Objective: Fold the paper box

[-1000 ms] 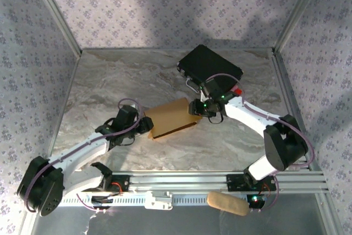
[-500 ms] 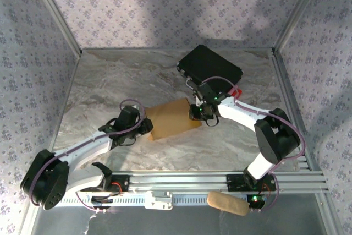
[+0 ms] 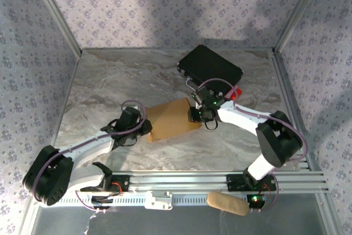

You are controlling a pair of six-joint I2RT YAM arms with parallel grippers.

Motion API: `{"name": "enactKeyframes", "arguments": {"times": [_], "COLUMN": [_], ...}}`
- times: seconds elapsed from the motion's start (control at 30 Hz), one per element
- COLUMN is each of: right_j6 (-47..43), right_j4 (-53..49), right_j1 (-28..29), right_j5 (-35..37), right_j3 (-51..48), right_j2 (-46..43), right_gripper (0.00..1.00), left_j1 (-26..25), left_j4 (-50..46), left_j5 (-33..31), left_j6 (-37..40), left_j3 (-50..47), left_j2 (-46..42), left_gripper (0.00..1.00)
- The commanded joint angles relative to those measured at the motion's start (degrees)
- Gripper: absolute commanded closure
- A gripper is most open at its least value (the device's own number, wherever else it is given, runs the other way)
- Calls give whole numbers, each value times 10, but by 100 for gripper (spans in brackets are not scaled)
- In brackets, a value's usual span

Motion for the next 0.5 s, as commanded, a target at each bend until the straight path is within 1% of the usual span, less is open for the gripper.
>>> {"name": "enactKeyframes", "arguments": {"times": [0.0,0.1,0.23,0.33,0.47], "right_j6": [13,14,-12,-17,-9], "right_j4": [18,76,141,178,207], "right_j1": [-25,-65,-99,-109,-125], "right_j5": [-2,-95,-240,-308,-358], "right_j3": [-51,-97,-119,-122,-115], "right_j2": [-57,-84,-62,-41,-11], "right_gripper": [57,46,36,31,26], "left_j1": [3,6,14,21,32], "left_j4": [-24,-13,17,32,39], "left_j5": [-16,-14,2,9,23], "left_j6": [14,19,26,28,33], "left_j3": [-14,-30,-55,-70,-79], "left_j2": [-9,-20,-37,-47,-53], "left_gripper": [77,81,86,91,93]}}
